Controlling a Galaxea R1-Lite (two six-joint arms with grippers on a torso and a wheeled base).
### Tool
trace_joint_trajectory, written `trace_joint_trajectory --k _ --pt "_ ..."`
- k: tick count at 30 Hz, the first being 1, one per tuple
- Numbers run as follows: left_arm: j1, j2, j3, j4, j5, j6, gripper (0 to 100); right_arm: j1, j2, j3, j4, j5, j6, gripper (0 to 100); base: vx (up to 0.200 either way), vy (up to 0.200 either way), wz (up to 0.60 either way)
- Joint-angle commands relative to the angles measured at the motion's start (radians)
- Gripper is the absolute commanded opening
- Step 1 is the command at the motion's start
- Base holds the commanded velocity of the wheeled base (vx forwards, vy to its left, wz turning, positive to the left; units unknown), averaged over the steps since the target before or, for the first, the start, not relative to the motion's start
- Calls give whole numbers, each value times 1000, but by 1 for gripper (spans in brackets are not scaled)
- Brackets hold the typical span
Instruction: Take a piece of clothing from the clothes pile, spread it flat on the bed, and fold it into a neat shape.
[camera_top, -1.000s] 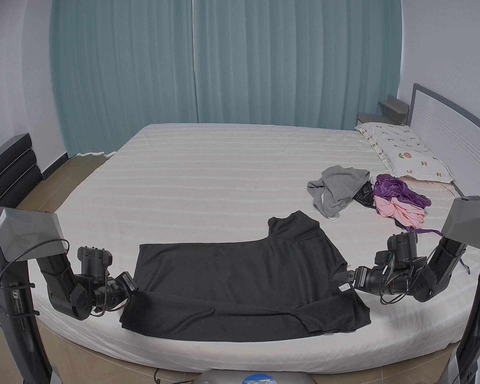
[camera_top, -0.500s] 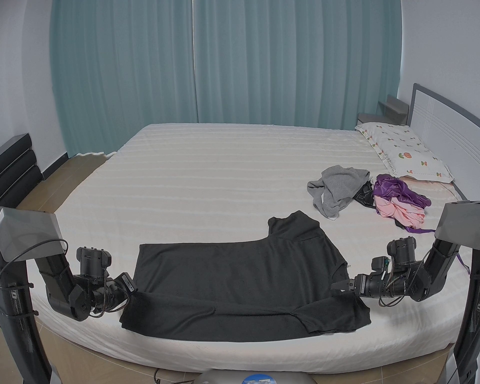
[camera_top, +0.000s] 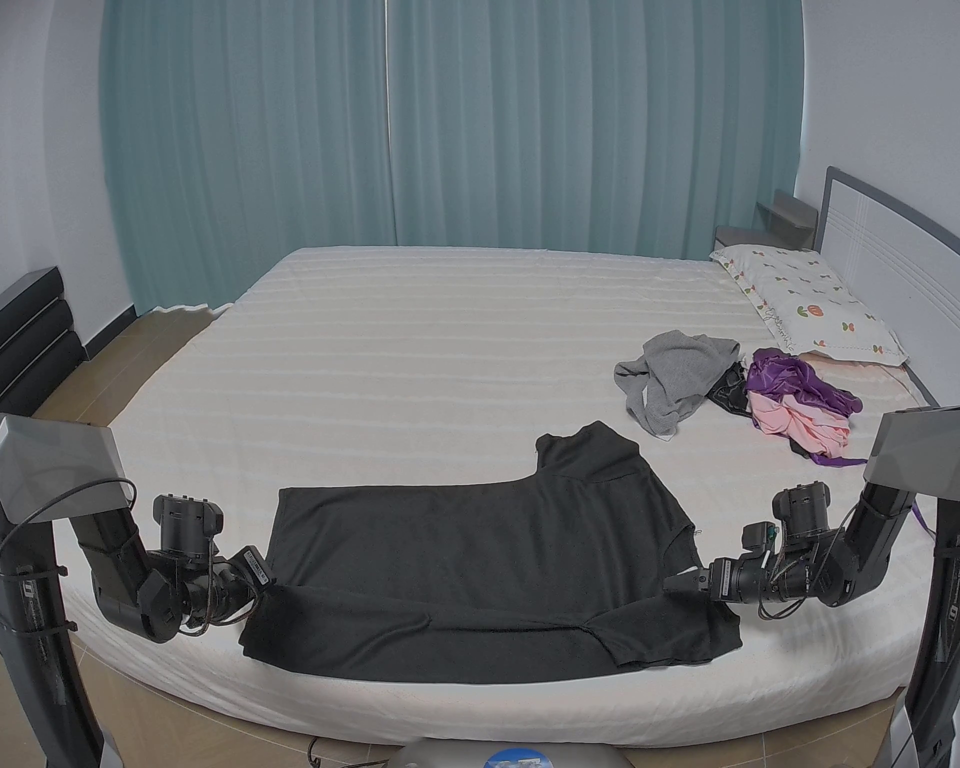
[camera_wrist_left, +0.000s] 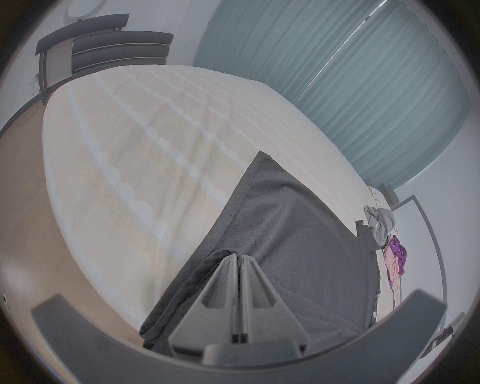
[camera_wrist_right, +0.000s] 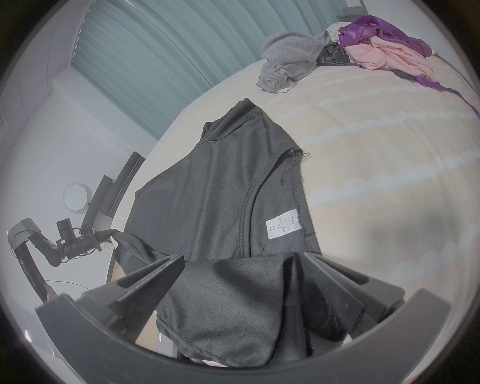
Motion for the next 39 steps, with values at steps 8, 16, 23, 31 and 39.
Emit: trace_joint_trajectory --k 8,16,23,31,39 --pt "-1 0 -1 0 -1 -1 0 -23 34 -9 -54 2 2 100 0 0 0" --pt "0 0 -1 0 -1 -2 0 -22 39 6 -50 8 -3 100 0 0 0" --pt "0 0 2 0 -1 -2 0 -25 36 15 -53 9 -10 0 0 0 0" --pt "0 -7 19 0 0 -1 0 -46 2 29 -56 14 -7 0 0 0 0" --pt "-1 -93 83 0 2 1 0 -57 -108 63 -53 19 26 0 0 0 0"
